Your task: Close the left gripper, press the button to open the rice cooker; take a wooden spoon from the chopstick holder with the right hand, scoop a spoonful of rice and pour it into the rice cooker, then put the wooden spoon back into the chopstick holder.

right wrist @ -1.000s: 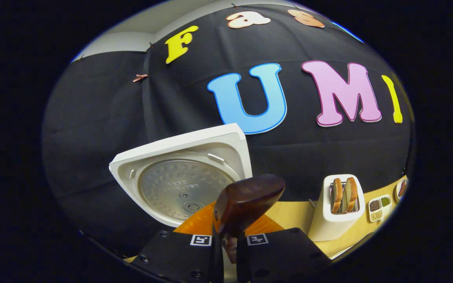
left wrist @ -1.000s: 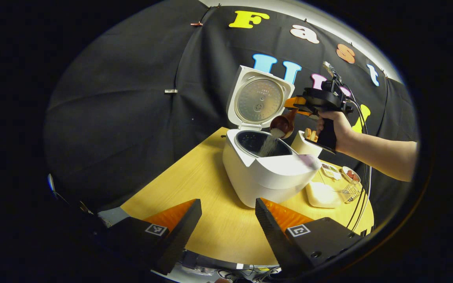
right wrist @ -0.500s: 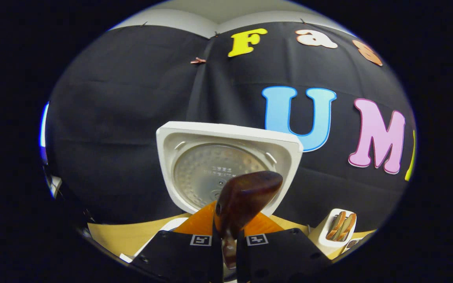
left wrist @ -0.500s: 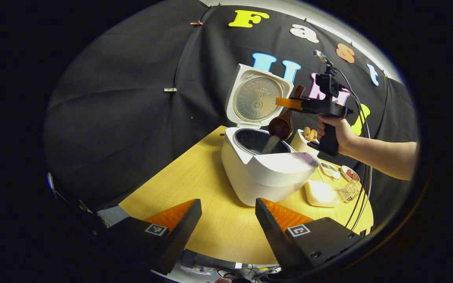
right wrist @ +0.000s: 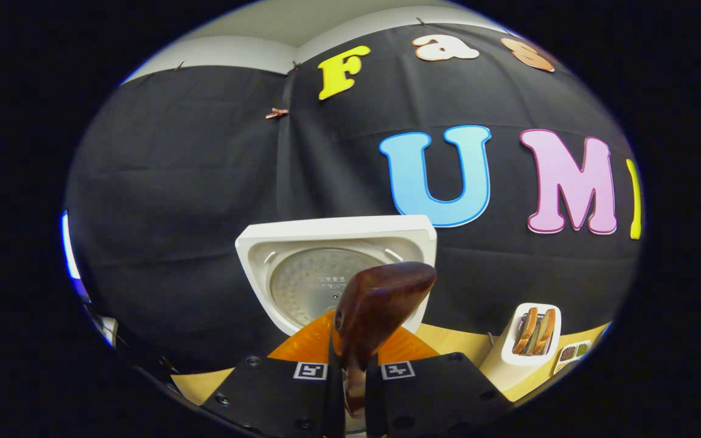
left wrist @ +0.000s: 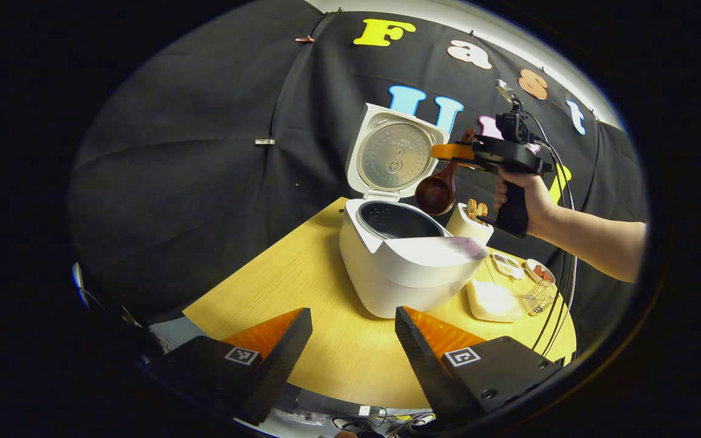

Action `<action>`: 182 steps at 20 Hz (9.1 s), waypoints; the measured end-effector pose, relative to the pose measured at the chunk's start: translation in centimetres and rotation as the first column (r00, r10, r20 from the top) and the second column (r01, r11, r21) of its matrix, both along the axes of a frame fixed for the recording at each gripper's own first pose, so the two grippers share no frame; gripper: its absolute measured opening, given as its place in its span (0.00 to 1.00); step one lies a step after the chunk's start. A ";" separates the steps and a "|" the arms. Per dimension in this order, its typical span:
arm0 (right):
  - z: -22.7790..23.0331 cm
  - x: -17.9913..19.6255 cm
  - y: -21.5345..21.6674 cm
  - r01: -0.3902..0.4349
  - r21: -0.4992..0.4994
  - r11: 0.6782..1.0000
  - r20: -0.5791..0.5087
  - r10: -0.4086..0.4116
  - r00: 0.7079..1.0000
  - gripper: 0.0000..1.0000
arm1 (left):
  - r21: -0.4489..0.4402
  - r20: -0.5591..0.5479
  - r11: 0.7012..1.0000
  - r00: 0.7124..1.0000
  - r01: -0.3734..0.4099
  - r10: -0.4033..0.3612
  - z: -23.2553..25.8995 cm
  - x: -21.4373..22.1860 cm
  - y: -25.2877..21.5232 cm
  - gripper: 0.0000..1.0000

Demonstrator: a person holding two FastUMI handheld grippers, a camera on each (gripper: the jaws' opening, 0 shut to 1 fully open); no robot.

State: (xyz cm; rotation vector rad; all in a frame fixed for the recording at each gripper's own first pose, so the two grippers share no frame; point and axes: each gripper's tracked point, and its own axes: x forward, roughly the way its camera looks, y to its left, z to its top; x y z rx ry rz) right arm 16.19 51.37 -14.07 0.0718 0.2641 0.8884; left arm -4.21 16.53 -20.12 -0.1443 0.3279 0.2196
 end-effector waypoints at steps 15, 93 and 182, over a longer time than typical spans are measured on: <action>5.1 8.6 -28.4 0.426 0.112 0.898 -0.145 -0.409 0.901 0.17 | 0.009 0.058 0.996 0.995 0.087 -0.087 2.6 1.8 -9.7 0.95; 5.2 -8.4 -57.7 0.698 -0.204 0.686 0.101 -0.694 0.713 0.98 | 0.271 0.424 0.954 0.906 -0.125 -0.002 36.9 32.3 -2.2 0.94; 6.0 -24.4 -53.2 0.661 -0.150 0.736 0.038 -0.663 0.747 0.98 | 0.226 0.240 0.960 0.945 0.167 -0.221 15.5 -2.0 -15.4 0.95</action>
